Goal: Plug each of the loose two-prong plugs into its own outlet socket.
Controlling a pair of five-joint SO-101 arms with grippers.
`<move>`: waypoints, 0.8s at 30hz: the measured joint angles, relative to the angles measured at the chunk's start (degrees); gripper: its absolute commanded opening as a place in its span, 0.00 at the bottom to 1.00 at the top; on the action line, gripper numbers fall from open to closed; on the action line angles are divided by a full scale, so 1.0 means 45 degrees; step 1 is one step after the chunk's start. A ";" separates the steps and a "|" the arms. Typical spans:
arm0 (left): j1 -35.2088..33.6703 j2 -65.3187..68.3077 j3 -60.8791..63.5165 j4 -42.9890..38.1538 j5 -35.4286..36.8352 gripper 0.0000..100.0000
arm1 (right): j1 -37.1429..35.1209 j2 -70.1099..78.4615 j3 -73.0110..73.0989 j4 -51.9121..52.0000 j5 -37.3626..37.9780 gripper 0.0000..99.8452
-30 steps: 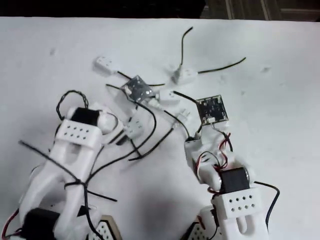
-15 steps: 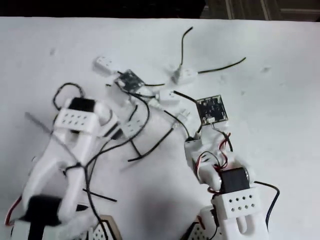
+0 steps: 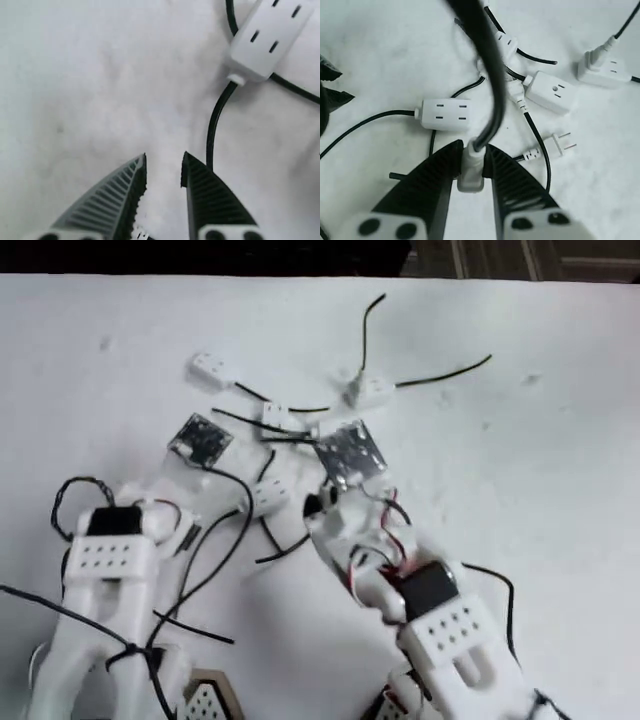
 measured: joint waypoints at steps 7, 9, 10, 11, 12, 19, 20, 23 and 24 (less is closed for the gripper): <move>-0.0332 -0.0234 0.1153 -0.0996 0.0059 0.12 | -0.0059 0.4200 -0.0996 -0.2755 0.0000 0.02; -0.0332 -0.0274 0.1563 -0.1407 0.0059 0.12 | -0.0078 0.5099 -0.0996 -0.3692 0.0000 0.02; -0.0332 -0.0274 0.1739 -0.1602 0.0059 0.12 | -0.0098 0.5470 -0.0996 -0.4142 0.0000 0.02; -0.0352 -0.0274 0.1817 -0.1758 0.0078 0.12 | -0.0117 0.5802 -0.0996 -0.4552 0.0000 0.02; -0.0430 -0.0274 0.1817 -0.1856 0.0098 0.12 | -0.0117 0.6115 -0.0996 -0.4962 0.0000 0.02; -0.0684 -0.0274 0.1817 -0.2051 0.0840 0.12 | -0.0586 0.7678 -0.0996 -0.6935 -0.0117 0.02; -0.0703 -0.0274 0.1817 -0.2051 0.0879 0.12 | -0.0684 0.7814 -0.0996 -0.7111 -0.0254 0.02; -0.0762 -0.0274 0.1817 -0.2051 0.0879 0.12 | -0.0781 0.8361 -0.0996 -0.7717 -0.0332 0.02; -0.0762 -0.0274 0.1817 -0.2051 0.0879 0.12 | -0.0762 0.8498 -0.0996 -0.7853 -0.0332 0.02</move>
